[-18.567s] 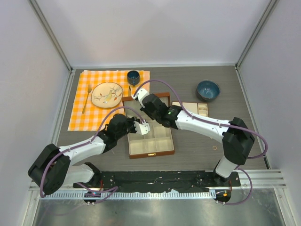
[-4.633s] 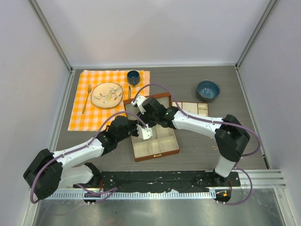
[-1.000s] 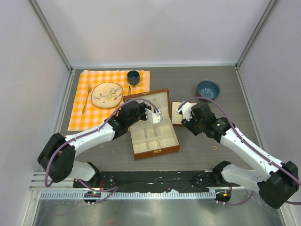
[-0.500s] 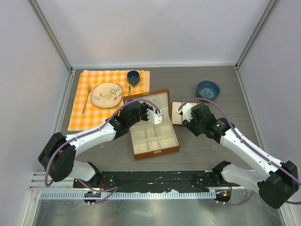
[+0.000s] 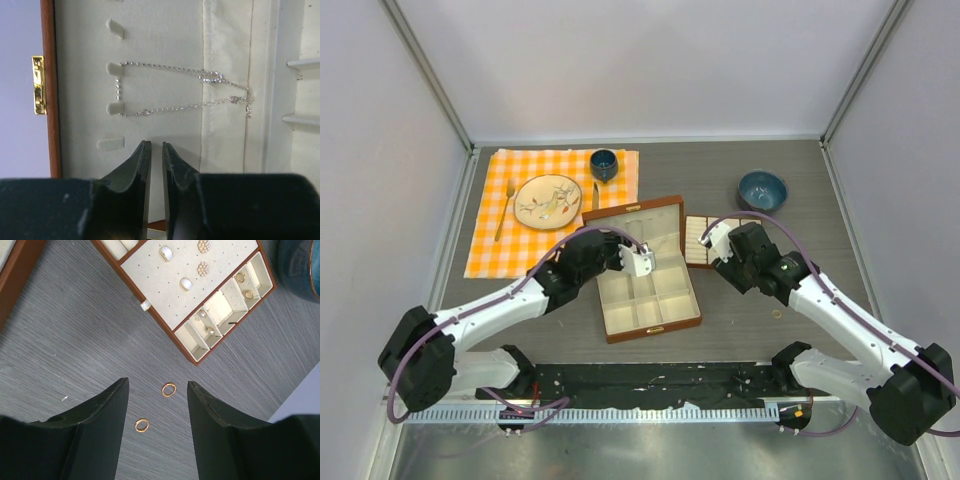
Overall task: Organize the mixed jewelry
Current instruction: Place the jewelry in the jewelry box.
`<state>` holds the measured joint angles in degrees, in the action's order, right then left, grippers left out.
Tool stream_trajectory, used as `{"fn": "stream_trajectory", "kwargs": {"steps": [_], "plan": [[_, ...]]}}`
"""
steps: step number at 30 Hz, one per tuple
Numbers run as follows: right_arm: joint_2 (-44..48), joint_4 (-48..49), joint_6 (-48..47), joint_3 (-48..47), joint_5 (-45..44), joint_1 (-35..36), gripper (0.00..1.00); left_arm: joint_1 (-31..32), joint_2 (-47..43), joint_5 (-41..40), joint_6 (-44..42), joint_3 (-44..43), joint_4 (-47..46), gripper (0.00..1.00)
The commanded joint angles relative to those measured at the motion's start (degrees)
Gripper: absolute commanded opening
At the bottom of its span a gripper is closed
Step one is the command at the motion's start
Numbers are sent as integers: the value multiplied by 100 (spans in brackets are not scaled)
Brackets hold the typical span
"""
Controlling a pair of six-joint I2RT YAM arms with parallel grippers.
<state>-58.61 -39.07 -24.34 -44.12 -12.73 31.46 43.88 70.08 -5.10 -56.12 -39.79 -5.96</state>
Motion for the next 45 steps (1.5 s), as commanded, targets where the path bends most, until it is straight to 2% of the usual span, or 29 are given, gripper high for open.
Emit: {"fn": "stream_trajectory", "kwargs": {"steps": [1, 6, 9, 18, 24, 28, 37, 45], "plan": [[8, 13, -97, 9, -71, -79, 56, 24, -320, -61, 347, 85, 463, 21], [7, 13, -185, 52, -133, -228, 56, 86, -539, 220, 523, 103, 1446, 29], [-19, 5, -220, 26, -107, -281, 56, 121, -592, 299, 567, 199, 1729, 31], [-186, 13, -282, 149, -124, -413, 56, 296, -356, 405, 742, 340, 2019, 34], [-72, -39, -519, 184, -326, -781, 56, 385, -144, 370, 839, 367, 2099, 34], [-194, -267, -852, 97, -265, -1124, 57, 393, 31, 177, 708, 481, 1993, 34], [-599, -725, -1407, -53, 306, -1994, 57, 402, 524, -289, 66, 999, 1106, 33], [-906, -813, -1600, -88, 552, -2250, 56, 367, 717, -623, -355, 1263, 464, 32]]}}
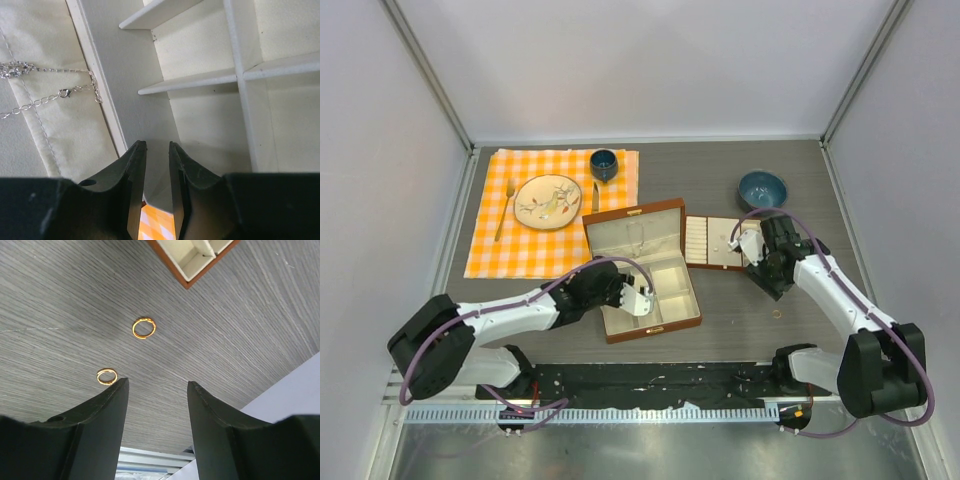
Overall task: Organize the mixed jewelry
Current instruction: Place the jewelry in the jewelry box, then move the jewelry box to the center of the board.
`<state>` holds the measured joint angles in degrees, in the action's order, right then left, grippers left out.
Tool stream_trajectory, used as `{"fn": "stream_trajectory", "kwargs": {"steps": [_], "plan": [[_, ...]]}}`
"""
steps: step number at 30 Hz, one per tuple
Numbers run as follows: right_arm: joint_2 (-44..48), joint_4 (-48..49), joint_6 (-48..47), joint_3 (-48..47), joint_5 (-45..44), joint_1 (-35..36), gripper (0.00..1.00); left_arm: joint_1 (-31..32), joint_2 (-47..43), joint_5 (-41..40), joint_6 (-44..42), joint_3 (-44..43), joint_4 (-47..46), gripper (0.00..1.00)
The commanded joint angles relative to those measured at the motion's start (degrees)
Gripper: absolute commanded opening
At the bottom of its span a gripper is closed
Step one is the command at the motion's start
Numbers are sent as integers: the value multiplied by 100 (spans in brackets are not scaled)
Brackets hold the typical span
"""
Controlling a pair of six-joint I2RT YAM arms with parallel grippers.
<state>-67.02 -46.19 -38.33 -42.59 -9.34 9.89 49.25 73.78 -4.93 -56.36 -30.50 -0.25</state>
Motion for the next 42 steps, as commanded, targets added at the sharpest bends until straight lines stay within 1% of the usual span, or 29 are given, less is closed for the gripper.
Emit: {"fn": "stream_trajectory", "kwargs": {"steps": [1, 8, 16, 20, 23, 28, 29, 33, 38, 42], "plan": [[-117, -92, -236, -250, 257, -110, 56, -179, 348, -667, -436, 334, -142, 32], [-337, -65, -368, -294, 460, -233, 55, -478, 330, -650, -762, 290, -300, 32], [-619, 137, -465, -399, 671, -268, 54, -540, 172, -457, -1263, 352, -484, 31], [-707, 207, -553, -443, 706, -286, 53, -549, 5, -62, -1544, 405, -476, 30], [-751, 225, -553, -452, 732, -277, 53, -549, 49, 97, -1668, 369, -388, 30], [-724, 242, -553, -426, 793, -295, 52, -531, 75, 475, -1712, 361, -336, 30], [-716, 243, -553, -417, 802, -295, 52, -514, 67, 667, -1703, 361, -309, 30], [-654, 234, -544, -356, 820, -295, 52, -356, 31, 932, -1633, 325, -72, 31], [-540, 234, -527, -285, 820, -303, 53, -180, -56, 1231, -1712, 510, -54, 31], [-443, 234, -500, -206, 811, -304, 52, -144, -135, 1521, -1983, 729, -36, 32]]}}
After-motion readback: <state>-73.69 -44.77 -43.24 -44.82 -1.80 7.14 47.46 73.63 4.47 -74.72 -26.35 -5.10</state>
